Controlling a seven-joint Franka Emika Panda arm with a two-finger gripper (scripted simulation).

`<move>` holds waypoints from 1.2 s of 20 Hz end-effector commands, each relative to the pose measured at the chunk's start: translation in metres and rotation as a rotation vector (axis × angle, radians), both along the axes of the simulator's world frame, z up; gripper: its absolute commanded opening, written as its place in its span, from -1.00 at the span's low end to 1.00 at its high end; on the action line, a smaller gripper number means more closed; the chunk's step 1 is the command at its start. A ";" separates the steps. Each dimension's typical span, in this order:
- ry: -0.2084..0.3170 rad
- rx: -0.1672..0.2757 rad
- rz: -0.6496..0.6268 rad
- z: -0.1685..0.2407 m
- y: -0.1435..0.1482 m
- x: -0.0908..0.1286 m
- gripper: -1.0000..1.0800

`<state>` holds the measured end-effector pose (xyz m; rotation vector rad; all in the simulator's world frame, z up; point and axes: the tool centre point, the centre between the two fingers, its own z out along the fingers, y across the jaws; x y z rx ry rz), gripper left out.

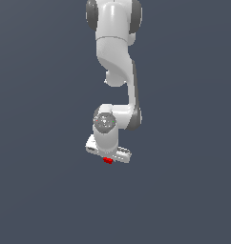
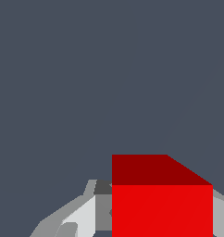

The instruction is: Pick up the red cube and move it to a goal position.

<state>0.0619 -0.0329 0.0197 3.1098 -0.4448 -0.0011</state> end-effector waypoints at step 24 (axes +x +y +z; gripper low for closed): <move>0.000 0.001 0.000 0.184 -0.016 -0.012 -1.00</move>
